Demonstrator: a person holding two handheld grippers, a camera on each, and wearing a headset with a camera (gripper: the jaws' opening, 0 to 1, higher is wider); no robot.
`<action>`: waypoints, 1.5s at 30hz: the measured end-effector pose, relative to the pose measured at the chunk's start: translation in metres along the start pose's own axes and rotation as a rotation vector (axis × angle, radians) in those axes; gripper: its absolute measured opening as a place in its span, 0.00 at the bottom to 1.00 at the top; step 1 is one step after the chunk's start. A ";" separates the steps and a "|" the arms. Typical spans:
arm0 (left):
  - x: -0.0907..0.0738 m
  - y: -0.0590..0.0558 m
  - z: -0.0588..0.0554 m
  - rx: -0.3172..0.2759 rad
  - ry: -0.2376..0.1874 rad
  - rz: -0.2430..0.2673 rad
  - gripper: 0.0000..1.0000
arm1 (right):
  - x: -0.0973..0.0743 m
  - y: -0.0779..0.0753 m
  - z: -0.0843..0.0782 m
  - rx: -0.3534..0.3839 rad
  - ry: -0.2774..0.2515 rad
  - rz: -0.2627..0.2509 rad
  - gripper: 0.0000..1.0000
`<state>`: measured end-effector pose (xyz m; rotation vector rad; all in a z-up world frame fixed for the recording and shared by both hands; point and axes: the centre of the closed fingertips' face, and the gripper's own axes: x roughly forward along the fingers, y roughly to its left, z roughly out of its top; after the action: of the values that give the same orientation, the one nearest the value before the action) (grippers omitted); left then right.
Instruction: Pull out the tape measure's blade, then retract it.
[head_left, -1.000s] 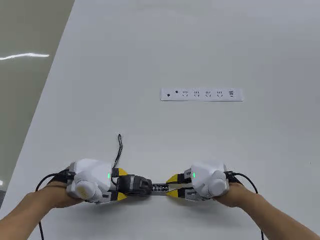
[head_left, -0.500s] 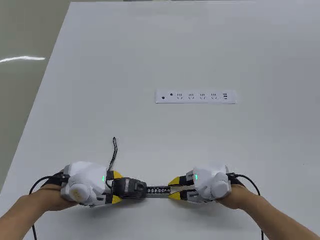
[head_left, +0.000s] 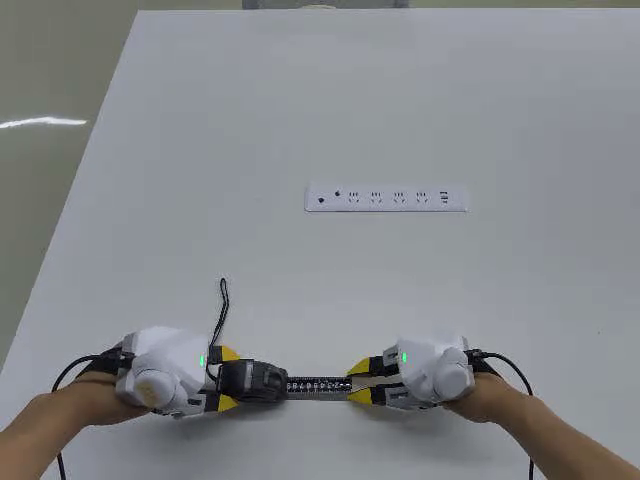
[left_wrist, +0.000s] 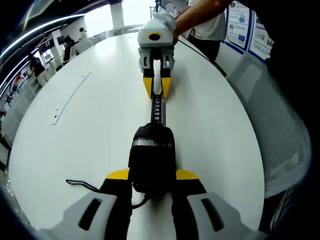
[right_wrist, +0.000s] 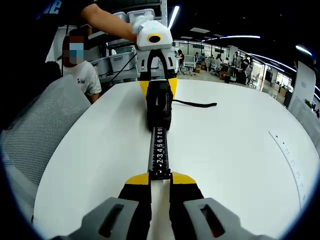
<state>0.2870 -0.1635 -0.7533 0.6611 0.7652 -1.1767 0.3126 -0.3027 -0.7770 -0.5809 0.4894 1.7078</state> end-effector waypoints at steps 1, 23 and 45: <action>0.000 0.000 0.000 0.000 0.001 0.000 0.25 | -0.001 0.000 -0.001 0.000 0.000 -0.001 0.09; -0.001 -0.001 0.001 0.008 0.019 -0.008 0.25 | -0.027 0.001 -0.021 0.014 0.019 -0.007 0.09; 0.000 -0.001 0.000 0.011 0.033 -0.014 0.25 | -0.053 0.000 -0.042 0.030 0.038 -0.015 0.09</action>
<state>0.2856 -0.1635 -0.7534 0.6869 0.7926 -1.1862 0.3263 -0.3695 -0.7772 -0.5945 0.5354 1.6755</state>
